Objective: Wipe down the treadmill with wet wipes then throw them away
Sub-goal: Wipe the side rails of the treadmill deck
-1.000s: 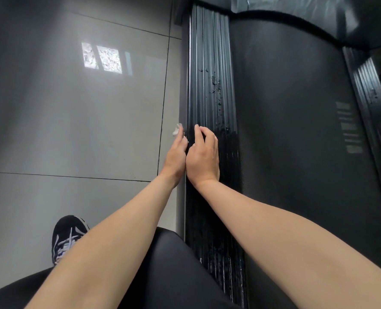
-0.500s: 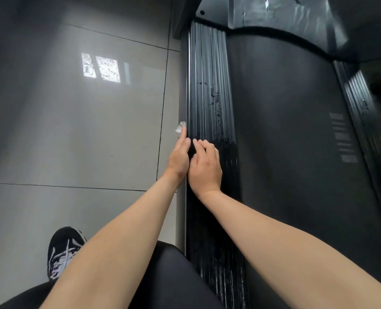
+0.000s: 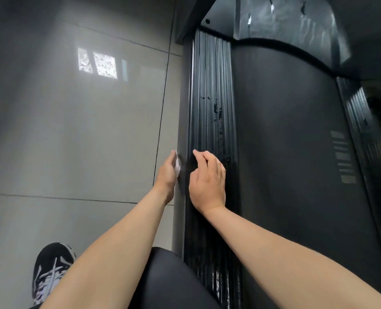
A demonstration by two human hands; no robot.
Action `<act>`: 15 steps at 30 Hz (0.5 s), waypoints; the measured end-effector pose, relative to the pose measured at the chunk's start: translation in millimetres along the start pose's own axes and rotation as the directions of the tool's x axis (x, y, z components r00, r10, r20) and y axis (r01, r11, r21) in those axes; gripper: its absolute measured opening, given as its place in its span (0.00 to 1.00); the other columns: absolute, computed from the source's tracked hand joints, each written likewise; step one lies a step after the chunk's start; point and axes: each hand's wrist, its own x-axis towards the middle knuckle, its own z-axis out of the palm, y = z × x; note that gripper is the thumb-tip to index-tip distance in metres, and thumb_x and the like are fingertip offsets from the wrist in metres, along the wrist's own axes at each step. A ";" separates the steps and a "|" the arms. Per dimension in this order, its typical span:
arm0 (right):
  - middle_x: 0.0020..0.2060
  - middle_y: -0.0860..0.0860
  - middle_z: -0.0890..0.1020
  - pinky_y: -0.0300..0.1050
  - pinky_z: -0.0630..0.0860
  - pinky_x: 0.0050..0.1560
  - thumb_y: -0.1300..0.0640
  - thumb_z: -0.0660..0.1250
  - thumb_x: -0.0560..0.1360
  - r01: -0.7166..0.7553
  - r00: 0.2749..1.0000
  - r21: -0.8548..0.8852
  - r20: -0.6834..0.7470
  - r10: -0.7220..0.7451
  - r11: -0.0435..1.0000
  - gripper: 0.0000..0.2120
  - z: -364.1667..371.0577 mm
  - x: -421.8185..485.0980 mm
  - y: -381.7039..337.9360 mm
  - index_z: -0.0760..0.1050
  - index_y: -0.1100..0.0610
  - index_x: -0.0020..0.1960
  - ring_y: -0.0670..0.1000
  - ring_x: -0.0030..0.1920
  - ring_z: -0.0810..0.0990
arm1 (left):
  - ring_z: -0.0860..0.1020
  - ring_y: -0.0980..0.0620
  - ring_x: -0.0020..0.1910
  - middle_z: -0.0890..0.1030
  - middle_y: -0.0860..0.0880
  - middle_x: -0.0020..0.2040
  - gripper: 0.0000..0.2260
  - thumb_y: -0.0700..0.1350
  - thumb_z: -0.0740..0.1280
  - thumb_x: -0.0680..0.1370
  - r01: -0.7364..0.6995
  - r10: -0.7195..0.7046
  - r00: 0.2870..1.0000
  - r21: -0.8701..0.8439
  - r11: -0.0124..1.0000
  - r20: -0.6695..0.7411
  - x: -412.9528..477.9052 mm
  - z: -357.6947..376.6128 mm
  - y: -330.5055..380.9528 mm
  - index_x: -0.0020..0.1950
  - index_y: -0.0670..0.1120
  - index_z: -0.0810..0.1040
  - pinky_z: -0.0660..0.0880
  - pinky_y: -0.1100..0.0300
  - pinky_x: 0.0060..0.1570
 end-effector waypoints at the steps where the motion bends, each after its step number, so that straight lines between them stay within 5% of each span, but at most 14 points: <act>1: 0.67 0.51 0.72 0.54 0.60 0.76 0.57 0.52 0.77 -0.004 1.000 0.000 0.008 0.004 1.000 0.26 -0.7 -0.2 -1.1 0.70 0.55 0.73 0.52 0.71 0.66 | 0.75 0.62 0.62 0.79 0.54 0.65 0.21 0.55 0.56 0.86 -0.033 0.033 0.999 -0.009 0.999 0.021 2.3 6.3 13.2 0.72 0.45 0.74 0.68 0.65 0.63; 4: 0.68 0.51 0.71 0.54 0.60 0.76 0.55 0.50 0.76 -0.008 0.999 -0.017 0.031 0.008 1.000 0.27 -3.3 -0.1 -2.3 0.69 0.54 0.74 0.53 0.71 0.66 | 0.70 0.57 0.73 0.72 0.52 0.75 0.38 0.72 0.57 0.76 -0.079 0.074 0.996 0.111 0.991 0.053 0.8 21.7 28.8 0.77 0.49 0.69 0.65 0.55 0.74; 6: 0.68 0.51 0.71 0.54 0.60 0.76 0.54 0.49 0.76 -0.009 0.999 -0.014 0.050 0.010 1.000 0.28 -5.5 0.4 -2.8 0.69 0.54 0.74 0.53 0.71 0.66 | 0.66 0.55 0.76 0.67 0.53 0.78 0.42 0.74 0.55 0.72 -0.063 0.056 0.997 0.167 0.984 0.047 5.1 24.5 22.8 0.79 0.50 0.66 0.59 0.50 0.78; 10: 0.67 0.51 0.72 0.52 0.59 0.75 0.54 0.50 0.75 -0.040 0.997 0.029 0.063 0.038 0.999 0.28 -7.3 1.2 -4.7 0.70 0.54 0.73 0.53 0.70 0.66 | 0.72 0.53 0.68 0.73 0.52 0.72 0.25 0.57 0.52 0.82 0.005 -0.003 1.000 0.396 0.918 -0.006 -20.4 21.6 29.7 0.74 0.47 0.70 0.67 0.56 0.68; 13: 0.65 0.51 0.74 0.52 0.60 0.73 0.54 0.49 0.74 -0.076 0.996 0.072 0.054 0.072 0.995 0.28 -10.8 1.7 -8.5 0.73 0.55 0.71 0.53 0.69 0.68 | 0.71 0.49 0.42 0.76 0.46 0.45 0.12 0.47 0.55 0.83 0.089 -0.053 0.994 0.442 0.893 -0.092 -43.2 14.7 27.6 0.49 0.45 0.76 0.68 0.57 0.43; 15: 0.65 0.51 0.74 0.53 0.61 0.73 0.55 0.51 0.75 -0.094 0.993 0.118 0.076 0.086 0.989 0.27 -13.1 2.3 -8.2 0.73 0.55 0.71 0.54 0.68 0.69 | 0.71 0.50 0.44 0.77 0.49 0.46 0.10 0.42 0.57 0.81 -0.011 0.052 0.994 0.387 0.922 -0.096 -50.7 10.6 23.0 0.49 0.49 0.78 0.70 0.55 0.46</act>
